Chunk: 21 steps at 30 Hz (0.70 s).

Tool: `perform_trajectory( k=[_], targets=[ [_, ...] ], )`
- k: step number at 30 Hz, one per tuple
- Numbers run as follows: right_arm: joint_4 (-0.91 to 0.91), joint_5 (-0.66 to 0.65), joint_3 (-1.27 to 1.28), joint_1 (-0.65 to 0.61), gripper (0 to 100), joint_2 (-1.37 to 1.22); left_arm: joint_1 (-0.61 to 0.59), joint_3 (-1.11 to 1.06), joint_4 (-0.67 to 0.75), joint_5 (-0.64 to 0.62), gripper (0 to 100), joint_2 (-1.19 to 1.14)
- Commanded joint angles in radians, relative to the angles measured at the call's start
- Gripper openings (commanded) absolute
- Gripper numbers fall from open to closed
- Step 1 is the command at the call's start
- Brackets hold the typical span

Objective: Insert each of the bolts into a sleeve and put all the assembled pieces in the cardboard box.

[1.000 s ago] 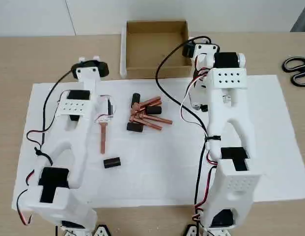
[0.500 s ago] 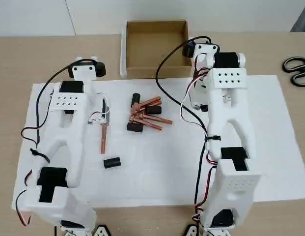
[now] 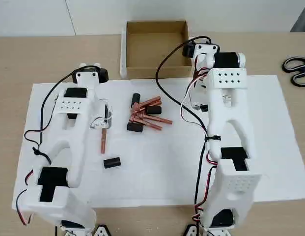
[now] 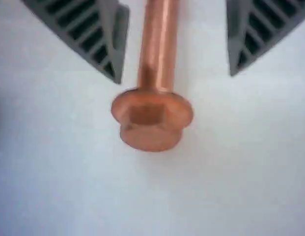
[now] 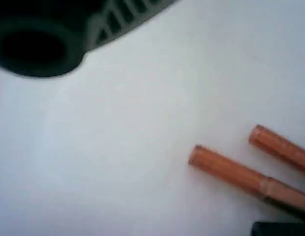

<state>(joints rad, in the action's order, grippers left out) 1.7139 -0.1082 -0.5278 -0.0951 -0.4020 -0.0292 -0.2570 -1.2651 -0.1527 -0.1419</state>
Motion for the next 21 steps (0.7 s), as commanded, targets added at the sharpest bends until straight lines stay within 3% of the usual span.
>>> perform_trajectory(
  k=[1, 21],
  targets=[
    [0.012, -0.005, -0.048, 0.002, 10.0, 0.074, 0.023, -0.013, 0.043, 0.003, 14, 0.005],
    [0.012, -0.005, -0.048, 0.002, 10.0, 0.074, 0.041, -0.036, 0.081, -0.014, 11, -0.057]
  ],
)
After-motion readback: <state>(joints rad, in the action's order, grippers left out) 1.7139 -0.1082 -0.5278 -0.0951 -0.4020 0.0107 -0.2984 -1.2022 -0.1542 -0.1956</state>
